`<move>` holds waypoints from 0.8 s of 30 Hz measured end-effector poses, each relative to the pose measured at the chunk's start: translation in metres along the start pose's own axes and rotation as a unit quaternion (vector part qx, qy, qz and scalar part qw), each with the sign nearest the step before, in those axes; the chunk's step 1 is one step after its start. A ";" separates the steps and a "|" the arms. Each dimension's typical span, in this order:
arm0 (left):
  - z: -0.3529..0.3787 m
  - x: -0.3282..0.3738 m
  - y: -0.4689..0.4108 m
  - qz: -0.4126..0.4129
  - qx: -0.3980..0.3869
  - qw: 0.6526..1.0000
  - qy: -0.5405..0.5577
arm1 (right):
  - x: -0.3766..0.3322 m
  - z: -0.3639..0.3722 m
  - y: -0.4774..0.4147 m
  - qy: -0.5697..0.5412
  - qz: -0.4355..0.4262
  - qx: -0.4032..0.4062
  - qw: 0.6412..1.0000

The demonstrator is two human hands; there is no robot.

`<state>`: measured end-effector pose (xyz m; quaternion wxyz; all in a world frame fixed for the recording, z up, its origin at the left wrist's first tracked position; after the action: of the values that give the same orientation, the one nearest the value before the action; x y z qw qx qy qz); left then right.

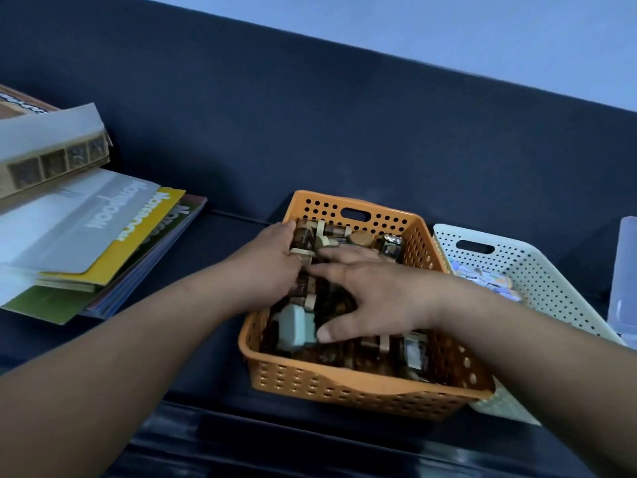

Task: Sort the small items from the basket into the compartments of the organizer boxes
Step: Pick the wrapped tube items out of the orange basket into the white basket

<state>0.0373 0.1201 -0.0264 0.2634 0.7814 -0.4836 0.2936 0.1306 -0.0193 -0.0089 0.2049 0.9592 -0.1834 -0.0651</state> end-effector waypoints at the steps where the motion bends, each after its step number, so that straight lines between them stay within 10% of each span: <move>1: 0.000 0.000 0.000 0.002 -0.003 1.000 0.000 | 0.007 0.000 0.002 0.001 0.020 0.014 1.000; 16: 0.003 0.027 0.006 0.044 -0.004 0.959 -0.280 | 0.040 -0.002 0.078 -0.095 0.147 0.218 0.960; 24: 0.046 0.100 0.015 0.098 -0.079 0.965 -0.232 | 0.133 0.023 0.143 -0.151 0.238 0.227 0.932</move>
<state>0.0687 0.0221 0.0153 0.1743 0.7536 -0.6274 0.0896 0.2023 -0.1997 0.0229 -0.0391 0.8872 -0.4452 -0.1150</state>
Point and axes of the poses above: each hand's wrist, its own y-axis away from the middle knuckle, its own z-axis out of the palm, x = y × z, the point moved 1 cm from there along -y, towards the middle knuckle, and after that the axes turned 3 degrees about -x, right-handed, at the moved point
